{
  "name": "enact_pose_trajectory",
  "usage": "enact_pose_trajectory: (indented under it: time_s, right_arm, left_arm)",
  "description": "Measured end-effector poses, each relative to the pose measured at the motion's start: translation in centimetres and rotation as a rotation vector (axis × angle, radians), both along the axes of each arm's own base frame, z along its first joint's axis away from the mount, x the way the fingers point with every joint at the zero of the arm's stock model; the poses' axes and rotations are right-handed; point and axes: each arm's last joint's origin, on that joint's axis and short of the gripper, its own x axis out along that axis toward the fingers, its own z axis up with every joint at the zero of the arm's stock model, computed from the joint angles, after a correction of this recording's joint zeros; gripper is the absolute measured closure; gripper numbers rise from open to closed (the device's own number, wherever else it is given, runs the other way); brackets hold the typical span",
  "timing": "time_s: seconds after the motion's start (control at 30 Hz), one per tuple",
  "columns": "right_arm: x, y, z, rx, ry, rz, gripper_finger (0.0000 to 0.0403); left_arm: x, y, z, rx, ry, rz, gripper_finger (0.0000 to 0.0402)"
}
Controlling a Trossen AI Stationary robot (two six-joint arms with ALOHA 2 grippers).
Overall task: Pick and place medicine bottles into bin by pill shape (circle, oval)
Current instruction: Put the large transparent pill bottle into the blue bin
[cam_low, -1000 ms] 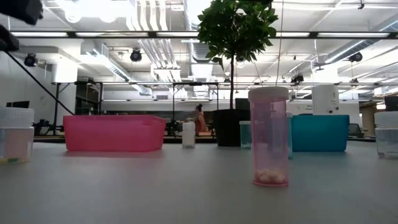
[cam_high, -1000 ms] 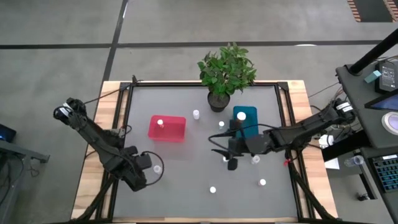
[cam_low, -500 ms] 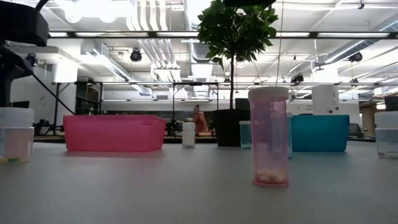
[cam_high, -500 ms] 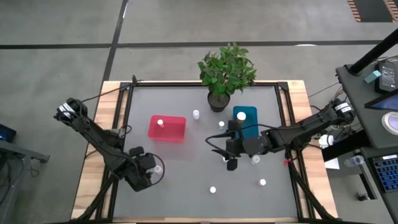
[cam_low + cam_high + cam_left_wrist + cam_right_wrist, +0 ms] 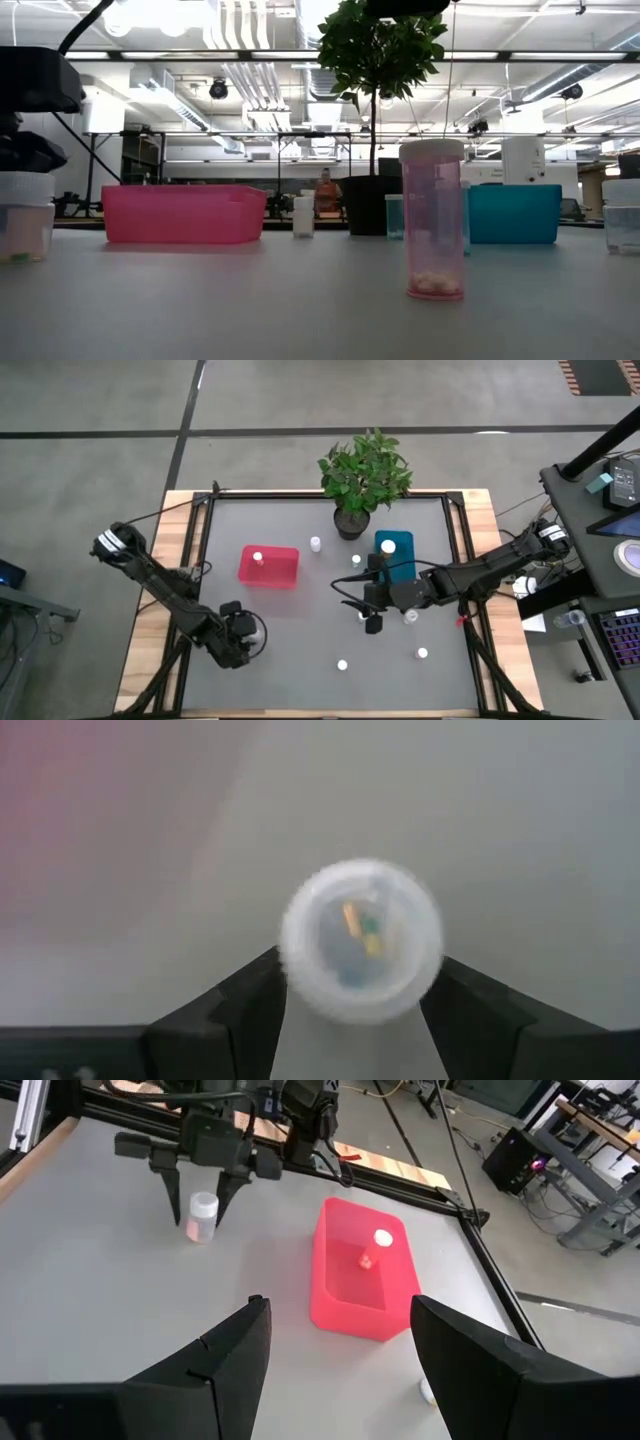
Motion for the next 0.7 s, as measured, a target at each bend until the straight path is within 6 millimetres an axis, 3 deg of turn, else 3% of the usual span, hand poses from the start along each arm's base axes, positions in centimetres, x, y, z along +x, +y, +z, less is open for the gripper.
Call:
enact_pose_trajectory:
  time_s: [0.33, 0.53, 0.7]
  right_arm:
    - [0.0, -0.1, 0.0, 0.004, -0.001, -0.004, 0.0175]
    - [0.0, -0.1, 0.0, 0.007, -0.002, -0.005, 0.0175]
    - [0.0, -0.1, 0.0, -0.001, 0.000, -0.002, 0.0175]
  left_arm:
    - [1.2, -1.0, -1.5, 0.041, -0.073, -0.014, 0.0225]
    - [1.5, -1.0, -1.4, 0.065, -0.100, 0.006, 0.0279]
    - [2.6, -0.4, -0.6, 0.093, -0.161, 0.081, 0.0282]
